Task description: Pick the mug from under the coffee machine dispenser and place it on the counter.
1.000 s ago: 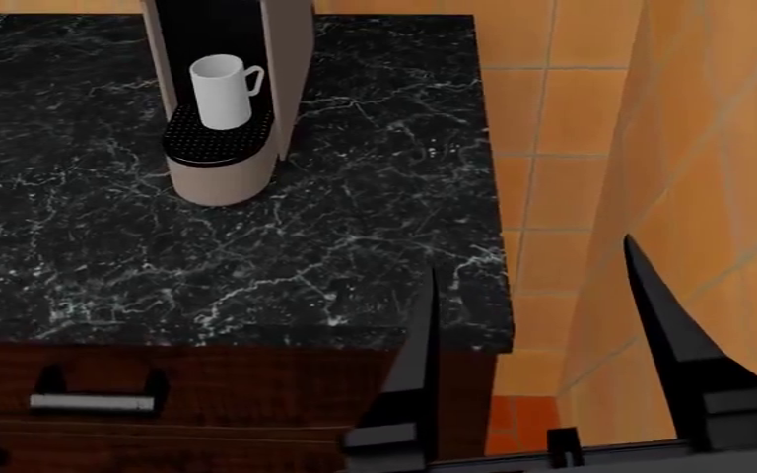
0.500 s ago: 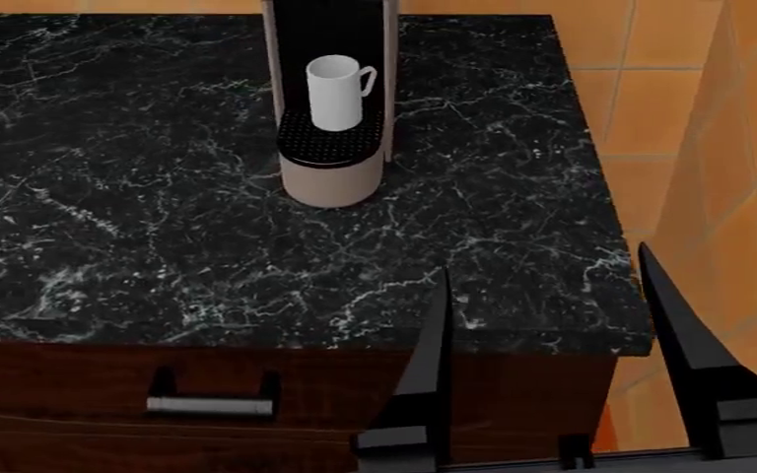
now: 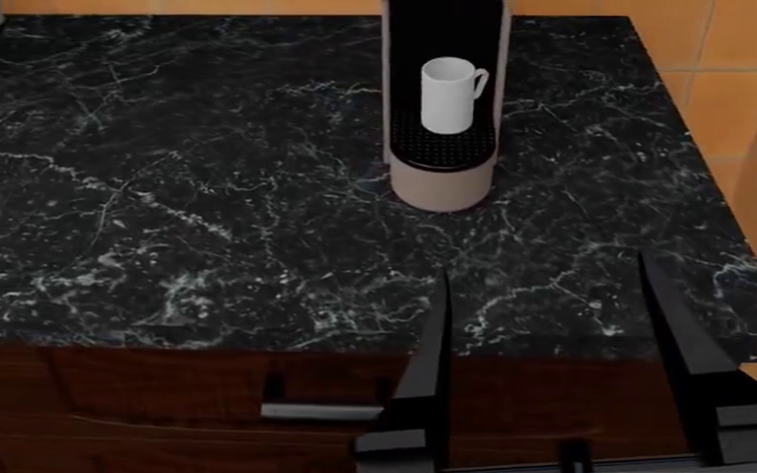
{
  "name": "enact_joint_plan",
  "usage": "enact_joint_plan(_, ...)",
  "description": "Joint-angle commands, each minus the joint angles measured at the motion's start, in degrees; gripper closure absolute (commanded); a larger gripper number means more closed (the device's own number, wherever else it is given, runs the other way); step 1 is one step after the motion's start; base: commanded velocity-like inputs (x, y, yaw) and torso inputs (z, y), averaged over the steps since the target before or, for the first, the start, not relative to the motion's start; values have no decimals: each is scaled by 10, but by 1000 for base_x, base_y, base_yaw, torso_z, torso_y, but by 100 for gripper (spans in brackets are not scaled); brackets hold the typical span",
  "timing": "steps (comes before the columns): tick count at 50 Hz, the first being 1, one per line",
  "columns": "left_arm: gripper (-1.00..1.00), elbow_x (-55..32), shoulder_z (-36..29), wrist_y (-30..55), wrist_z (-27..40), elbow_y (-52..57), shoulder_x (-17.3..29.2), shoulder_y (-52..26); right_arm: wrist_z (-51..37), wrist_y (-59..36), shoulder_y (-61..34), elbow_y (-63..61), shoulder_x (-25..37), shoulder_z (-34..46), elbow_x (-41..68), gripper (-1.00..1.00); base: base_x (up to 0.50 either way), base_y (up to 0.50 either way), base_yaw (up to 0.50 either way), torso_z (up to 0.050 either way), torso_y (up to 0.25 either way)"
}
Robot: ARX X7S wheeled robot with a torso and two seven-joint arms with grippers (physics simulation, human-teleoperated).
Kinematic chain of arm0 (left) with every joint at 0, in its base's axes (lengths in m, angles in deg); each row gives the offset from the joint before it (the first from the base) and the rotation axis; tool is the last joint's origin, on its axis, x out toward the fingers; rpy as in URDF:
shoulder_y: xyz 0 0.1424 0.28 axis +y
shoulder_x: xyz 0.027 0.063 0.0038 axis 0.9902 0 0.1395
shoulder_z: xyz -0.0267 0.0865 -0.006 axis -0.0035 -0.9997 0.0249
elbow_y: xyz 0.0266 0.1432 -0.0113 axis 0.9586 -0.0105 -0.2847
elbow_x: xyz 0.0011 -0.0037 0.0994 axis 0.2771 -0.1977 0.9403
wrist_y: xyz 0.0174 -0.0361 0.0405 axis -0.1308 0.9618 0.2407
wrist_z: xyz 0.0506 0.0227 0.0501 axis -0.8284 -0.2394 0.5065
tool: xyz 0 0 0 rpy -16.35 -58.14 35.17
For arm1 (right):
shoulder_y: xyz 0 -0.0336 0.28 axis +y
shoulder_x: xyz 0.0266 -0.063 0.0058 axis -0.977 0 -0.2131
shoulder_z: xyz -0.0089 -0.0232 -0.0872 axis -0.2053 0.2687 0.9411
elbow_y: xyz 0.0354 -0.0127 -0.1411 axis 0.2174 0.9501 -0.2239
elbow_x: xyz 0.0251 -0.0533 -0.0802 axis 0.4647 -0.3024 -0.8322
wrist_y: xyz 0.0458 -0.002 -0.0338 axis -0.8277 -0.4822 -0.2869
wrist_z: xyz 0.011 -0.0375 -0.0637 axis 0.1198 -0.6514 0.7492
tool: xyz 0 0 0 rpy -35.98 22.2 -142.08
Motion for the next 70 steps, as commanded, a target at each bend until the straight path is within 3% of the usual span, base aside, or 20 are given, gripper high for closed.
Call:
enact_joint_plan(1,-100,3,-23,-6,7,1,2,-19,-5,5,-6,1,3,8,0,-100,113,160,0,0,0)
enact_joint_plan(70,-100,21,-122,-38,33,-3,9,-97,-13,42,-11,16,13,27,2,-100,289,71,0,0,0)
